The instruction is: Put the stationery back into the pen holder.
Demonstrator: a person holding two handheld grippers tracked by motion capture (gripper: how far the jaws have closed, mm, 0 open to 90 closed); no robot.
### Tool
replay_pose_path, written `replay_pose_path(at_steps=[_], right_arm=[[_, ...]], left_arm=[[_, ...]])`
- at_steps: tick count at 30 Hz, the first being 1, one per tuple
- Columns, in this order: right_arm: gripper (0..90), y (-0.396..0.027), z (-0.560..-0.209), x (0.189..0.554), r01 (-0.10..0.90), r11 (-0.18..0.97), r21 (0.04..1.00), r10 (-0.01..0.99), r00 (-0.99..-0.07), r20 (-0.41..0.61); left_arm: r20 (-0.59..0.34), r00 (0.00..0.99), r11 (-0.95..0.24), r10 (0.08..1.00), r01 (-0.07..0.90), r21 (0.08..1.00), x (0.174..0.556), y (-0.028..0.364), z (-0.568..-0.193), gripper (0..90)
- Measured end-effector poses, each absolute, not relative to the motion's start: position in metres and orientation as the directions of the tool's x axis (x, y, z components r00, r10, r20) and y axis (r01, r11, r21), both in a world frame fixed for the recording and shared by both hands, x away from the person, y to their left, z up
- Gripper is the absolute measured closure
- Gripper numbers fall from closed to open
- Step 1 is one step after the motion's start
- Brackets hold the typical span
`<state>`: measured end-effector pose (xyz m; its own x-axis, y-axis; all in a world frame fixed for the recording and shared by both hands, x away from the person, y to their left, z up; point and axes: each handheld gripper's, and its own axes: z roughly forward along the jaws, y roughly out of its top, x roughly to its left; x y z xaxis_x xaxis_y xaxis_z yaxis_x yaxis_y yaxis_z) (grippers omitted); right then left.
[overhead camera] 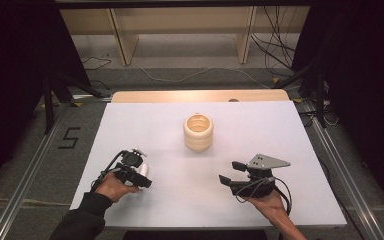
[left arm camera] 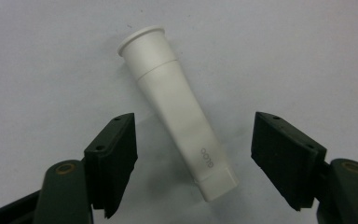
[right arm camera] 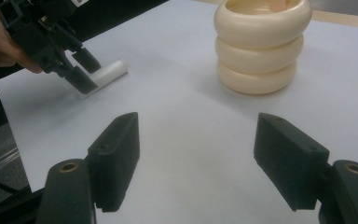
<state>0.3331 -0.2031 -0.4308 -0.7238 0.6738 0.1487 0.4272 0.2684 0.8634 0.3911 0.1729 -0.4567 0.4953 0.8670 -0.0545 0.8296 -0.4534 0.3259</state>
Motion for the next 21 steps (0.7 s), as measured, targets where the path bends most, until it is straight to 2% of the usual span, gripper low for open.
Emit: replay_pose_path(at_steps=[14,21], right_arm=[[31.8,-0.204,-0.431,0.332,0.424,0.266,0.866,0.670,-0.727,0.149],[31.9,-0.203,-0.431,0.332,0.421,0.269,0.866,0.667,-0.731,0.149]], left_arm=[[-0.063,0.506,-0.474,0.860,0.839,0.267,0.401,0.170,-0.462,44.9],[-0.026,0.529,-0.508,0.848,0.826,0.243,0.402,0.168,-0.463,53.9]])
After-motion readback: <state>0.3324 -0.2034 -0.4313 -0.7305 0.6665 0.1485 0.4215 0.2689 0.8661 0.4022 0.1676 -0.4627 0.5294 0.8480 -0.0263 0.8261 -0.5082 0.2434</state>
